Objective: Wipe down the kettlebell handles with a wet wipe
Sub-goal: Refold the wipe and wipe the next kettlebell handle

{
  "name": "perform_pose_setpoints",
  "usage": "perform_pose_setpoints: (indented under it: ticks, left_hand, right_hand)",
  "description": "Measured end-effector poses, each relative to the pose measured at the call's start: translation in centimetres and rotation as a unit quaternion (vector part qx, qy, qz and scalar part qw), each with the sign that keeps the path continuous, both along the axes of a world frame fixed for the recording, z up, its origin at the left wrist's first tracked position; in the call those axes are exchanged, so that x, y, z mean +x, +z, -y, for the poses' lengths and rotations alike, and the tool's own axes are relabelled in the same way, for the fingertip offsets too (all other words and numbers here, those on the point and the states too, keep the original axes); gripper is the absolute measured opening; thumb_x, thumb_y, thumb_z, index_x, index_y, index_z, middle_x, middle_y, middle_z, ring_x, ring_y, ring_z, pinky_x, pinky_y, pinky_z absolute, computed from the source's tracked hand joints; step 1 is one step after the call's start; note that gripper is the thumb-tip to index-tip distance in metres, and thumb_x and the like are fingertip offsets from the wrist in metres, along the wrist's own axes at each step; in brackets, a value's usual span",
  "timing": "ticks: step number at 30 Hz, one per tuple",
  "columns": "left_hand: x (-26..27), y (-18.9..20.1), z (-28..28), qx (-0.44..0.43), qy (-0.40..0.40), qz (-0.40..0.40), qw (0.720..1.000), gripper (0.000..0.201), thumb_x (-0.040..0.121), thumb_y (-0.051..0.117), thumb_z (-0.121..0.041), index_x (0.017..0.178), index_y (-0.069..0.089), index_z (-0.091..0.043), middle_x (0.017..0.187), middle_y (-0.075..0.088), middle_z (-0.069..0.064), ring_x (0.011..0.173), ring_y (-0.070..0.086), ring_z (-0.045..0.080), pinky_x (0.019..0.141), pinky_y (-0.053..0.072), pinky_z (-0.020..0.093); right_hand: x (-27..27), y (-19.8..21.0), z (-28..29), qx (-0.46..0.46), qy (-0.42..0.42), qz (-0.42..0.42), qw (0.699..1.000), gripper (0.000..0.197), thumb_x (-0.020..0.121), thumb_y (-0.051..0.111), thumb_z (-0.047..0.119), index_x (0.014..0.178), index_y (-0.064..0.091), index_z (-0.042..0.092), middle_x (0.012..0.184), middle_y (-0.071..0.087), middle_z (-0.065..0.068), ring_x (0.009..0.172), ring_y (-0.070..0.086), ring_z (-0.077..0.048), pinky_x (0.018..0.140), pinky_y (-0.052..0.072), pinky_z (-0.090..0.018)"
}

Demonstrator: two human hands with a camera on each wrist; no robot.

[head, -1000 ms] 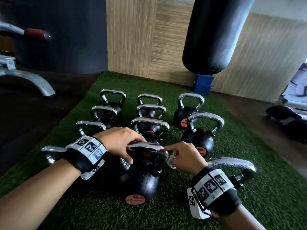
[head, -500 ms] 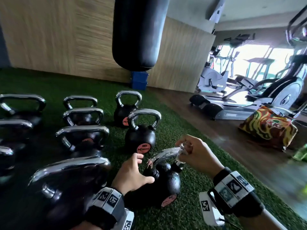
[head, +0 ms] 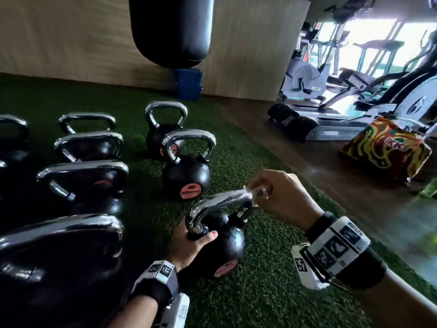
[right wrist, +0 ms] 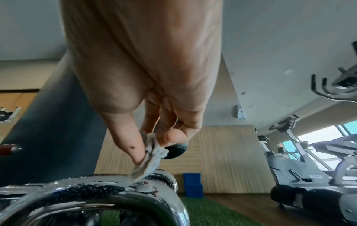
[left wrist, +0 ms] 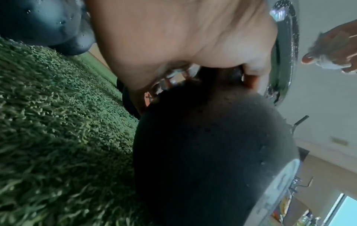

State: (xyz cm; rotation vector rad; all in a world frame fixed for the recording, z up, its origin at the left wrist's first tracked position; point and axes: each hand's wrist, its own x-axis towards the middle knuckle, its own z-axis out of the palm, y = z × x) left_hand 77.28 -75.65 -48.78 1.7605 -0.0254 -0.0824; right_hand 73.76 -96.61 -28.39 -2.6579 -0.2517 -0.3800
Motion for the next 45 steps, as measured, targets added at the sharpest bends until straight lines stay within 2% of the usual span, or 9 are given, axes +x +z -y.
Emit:
perform_pose_setpoints:
  ticks: [5,10,14,19,23,27,31,36,45]
  left_hand:
    - [0.0,-0.5,0.4,-0.029,0.019,-0.008,0.999,0.07,0.057,0.085,-0.052,0.115,0.071,-0.016,0.108,0.078,-0.005,0.103,0.071,0.007,0.093,0.052,0.025]
    - [-0.1,-1.2,1.2,-0.054,0.055,-0.006,0.997,0.051,0.067,0.085,-0.026,0.112,0.072,-0.006,0.104,0.078,-0.011,0.098,0.071,0.0,0.081,0.049,0.006]
    - [0.2,-2.2,1.3,-0.064,0.061,-0.018,0.996,0.046,0.077,0.087,-0.004,0.119,0.068,-0.001,0.109,0.078,-0.002,0.104,0.071,0.005,0.092,0.053,0.017]
    - [0.4,-2.8,1.4,-0.078,0.056,-0.036,0.995,0.052,0.076,0.09,-0.013,0.12,0.067,0.001,0.111,0.077,0.002,0.104,0.072,0.007,0.087,0.052,0.012]
    - [0.3,-2.4,1.0,-0.095,0.034,-0.06,0.993,0.065,0.069,0.087,-0.029,0.123,0.065,-0.001,0.115,0.076,0.005,0.112,0.069,0.019,0.098,0.052,0.028]
    - [0.2,-1.5,0.7,-0.086,0.016,-0.078,0.993,0.042,0.083,0.083,-0.012,0.119,0.065,-0.001,0.112,0.075,0.008,0.11,0.069,0.022,0.083,0.05,0.017]
    - [-0.1,-0.5,0.7,-0.088,0.017,-0.081,0.993,0.04,0.083,0.083,-0.015,0.116,0.064,-0.004,0.113,0.072,0.009,0.106,0.066,0.02,0.084,0.047,0.023]
    - [-0.4,0.2,0.4,-0.086,0.005,-0.073,0.994,0.032,0.082,0.084,-0.015,0.11,0.069,-0.011,0.104,0.076,0.001,0.102,0.069,0.015,0.081,0.049,0.02]
    - [-0.9,1.9,-0.1,-0.082,-0.064,-0.095,0.99,0.035,0.09,0.075,-0.009,0.122,0.065,0.0,0.117,0.074,0.016,0.115,0.067,0.032,0.105,0.05,0.043]
  right_hand:
    - [1.4,-0.7,-0.2,0.004,0.053,0.021,0.998,0.021,0.082,0.069,0.01,0.092,0.078,0.026,0.074,0.058,0.022,0.067,0.052,0.016,0.063,0.034,0.0]
    - [2.9,-1.4,-1.3,-0.003,0.139,0.004,0.99,0.021,0.085,0.067,0.009,0.096,0.078,0.023,0.094,0.054,0.009,0.079,0.052,0.003,0.066,0.039,-0.004]
    - [3.5,-1.8,-1.6,-0.023,0.15,0.033,0.988,0.019,0.089,0.068,0.014,0.103,0.078,0.022,0.094,0.068,0.007,0.079,0.051,-0.003,0.071,0.032,-0.012]
    - [3.4,-2.0,-0.5,-0.001,0.141,0.032,0.99,0.015,0.09,0.072,0.02,0.102,0.08,0.025,0.089,0.07,0.013,0.071,0.046,0.014,0.07,0.032,-0.002]
    - [3.2,-2.4,0.1,0.005,0.093,0.032,0.995,0.019,0.09,0.072,0.011,0.103,0.081,0.021,0.092,0.074,0.009,0.075,0.059,0.008,0.07,0.042,-0.001]
    - [2.6,-3.1,-0.9,-0.008,0.072,0.05,0.996,0.031,0.084,0.068,-0.009,0.094,0.082,0.017,0.086,0.076,0.001,0.078,0.068,-0.012,0.076,0.055,-0.024]
    - [3.2,-3.2,0.7,0.02,0.005,0.026,0.999,0.023,0.089,0.066,-0.003,0.098,0.081,0.014,0.09,0.078,-0.002,0.067,0.065,-0.007,0.057,0.044,-0.003]
    - [4.1,-4.1,1.6,0.016,-0.042,-0.021,0.999,0.016,0.089,0.071,0.007,0.099,0.08,0.016,0.094,0.076,0.001,0.068,0.06,-0.003,0.051,0.041,-0.003]
    - [3.9,-8.6,3.7,0.128,-0.109,-0.078,0.983,0.022,0.088,0.073,0.013,0.103,0.08,0.026,0.088,0.078,0.001,0.073,0.066,-0.01,0.06,0.045,-0.018]
